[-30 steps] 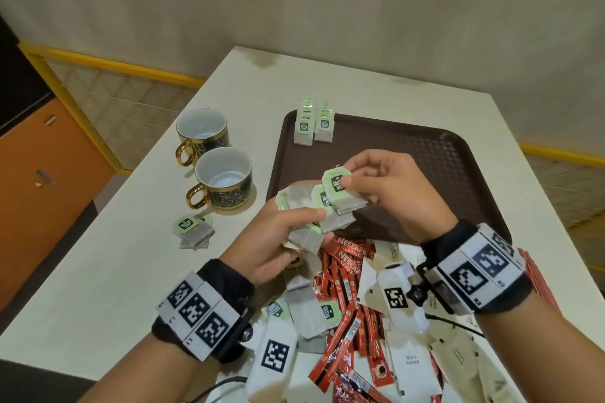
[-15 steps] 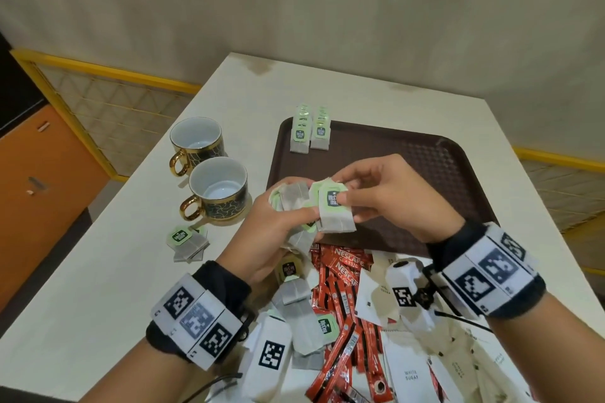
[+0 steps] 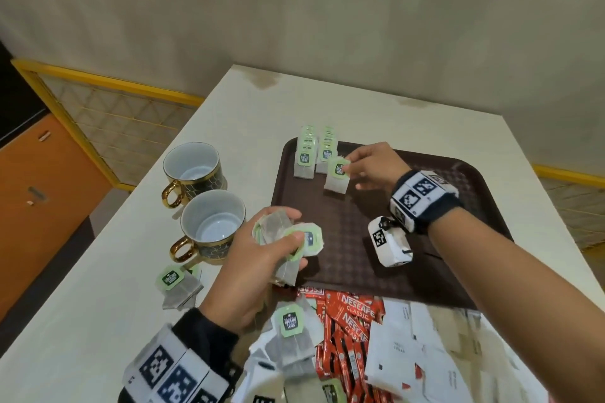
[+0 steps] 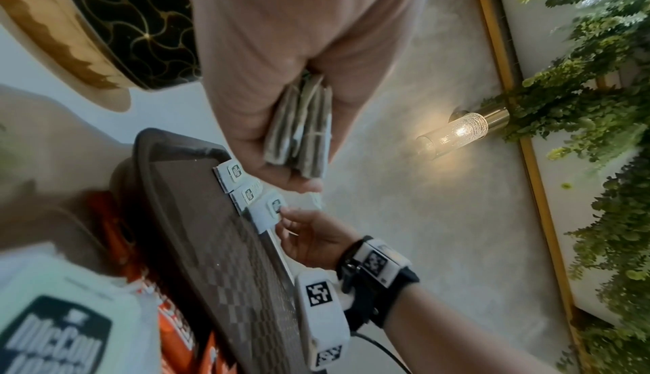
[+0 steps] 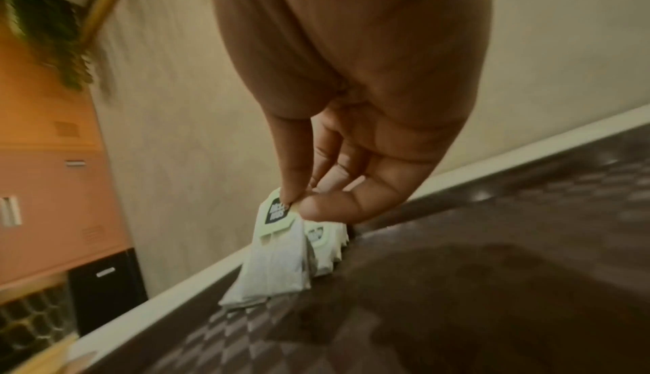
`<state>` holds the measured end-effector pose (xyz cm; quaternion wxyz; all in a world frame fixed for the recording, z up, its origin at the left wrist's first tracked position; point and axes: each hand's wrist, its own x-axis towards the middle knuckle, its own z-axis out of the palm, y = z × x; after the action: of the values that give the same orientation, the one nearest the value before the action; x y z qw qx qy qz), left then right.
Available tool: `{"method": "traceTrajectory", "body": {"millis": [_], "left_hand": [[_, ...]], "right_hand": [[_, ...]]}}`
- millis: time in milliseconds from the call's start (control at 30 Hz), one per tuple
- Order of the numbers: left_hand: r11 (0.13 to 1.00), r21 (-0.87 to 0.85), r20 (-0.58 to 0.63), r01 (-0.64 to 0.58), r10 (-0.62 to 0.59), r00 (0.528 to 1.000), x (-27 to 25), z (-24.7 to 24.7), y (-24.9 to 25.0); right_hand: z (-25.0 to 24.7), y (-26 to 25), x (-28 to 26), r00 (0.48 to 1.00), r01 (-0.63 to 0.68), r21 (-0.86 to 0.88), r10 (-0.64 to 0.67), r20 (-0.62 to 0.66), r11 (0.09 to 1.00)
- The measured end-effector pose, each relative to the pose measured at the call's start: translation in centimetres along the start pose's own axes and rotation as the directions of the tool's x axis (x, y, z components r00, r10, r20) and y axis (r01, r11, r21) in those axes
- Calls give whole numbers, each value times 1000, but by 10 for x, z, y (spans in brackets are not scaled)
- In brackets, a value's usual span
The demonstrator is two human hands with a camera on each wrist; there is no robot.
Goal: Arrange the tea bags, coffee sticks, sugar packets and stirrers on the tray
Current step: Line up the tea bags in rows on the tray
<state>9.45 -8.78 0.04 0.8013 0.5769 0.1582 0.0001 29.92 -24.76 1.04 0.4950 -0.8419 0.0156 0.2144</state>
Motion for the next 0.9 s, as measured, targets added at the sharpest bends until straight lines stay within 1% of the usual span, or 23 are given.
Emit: {"method": "traceTrajectory", "body": {"millis": [100, 167, 267, 433, 533, 600, 633, 733, 900], "left_hand": [[1000, 2, -6, 11, -11, 1000, 2, -4, -1], [1000, 4, -10, 17, -17, 1000, 4, -7, -2], [1000, -2, -6, 20, -20, 1000, 6, -8, -1], [1000, -3, 6, 16, -16, 1000, 8, -5, -1], [1000, 4, 2, 22, -22, 1000, 7, -5, -3], [999, 1, -6, 34, -34, 999, 5, -6, -4], [999, -3, -9, 39, -39, 999, 4, -7, -4], [999, -21, -23, 50, -50, 998, 2, -7, -5], [998, -31, -27, 52, -52, 998, 0, -6, -4]], "right_hand": [[7, 3, 32, 999, -42, -32, 42, 2, 999], [8, 3, 47, 999, -46, -14, 45, -11, 999], [10, 1, 57, 998, -43, 20, 44, -34, 999], [11, 4, 66, 998, 9, 1, -9, -70, 1000], [5, 3, 61, 999, 32, 97, -30, -23, 995], [0, 1, 55, 999, 24, 179, -28, 19, 984], [-4, 1, 52, 999, 12, 193, -21, 46, 981], [-11, 1, 43, 990, -16, 148, -5, 139, 989], [-7, -3, 36, 984, 5, 57, -16, 178, 998]]}}
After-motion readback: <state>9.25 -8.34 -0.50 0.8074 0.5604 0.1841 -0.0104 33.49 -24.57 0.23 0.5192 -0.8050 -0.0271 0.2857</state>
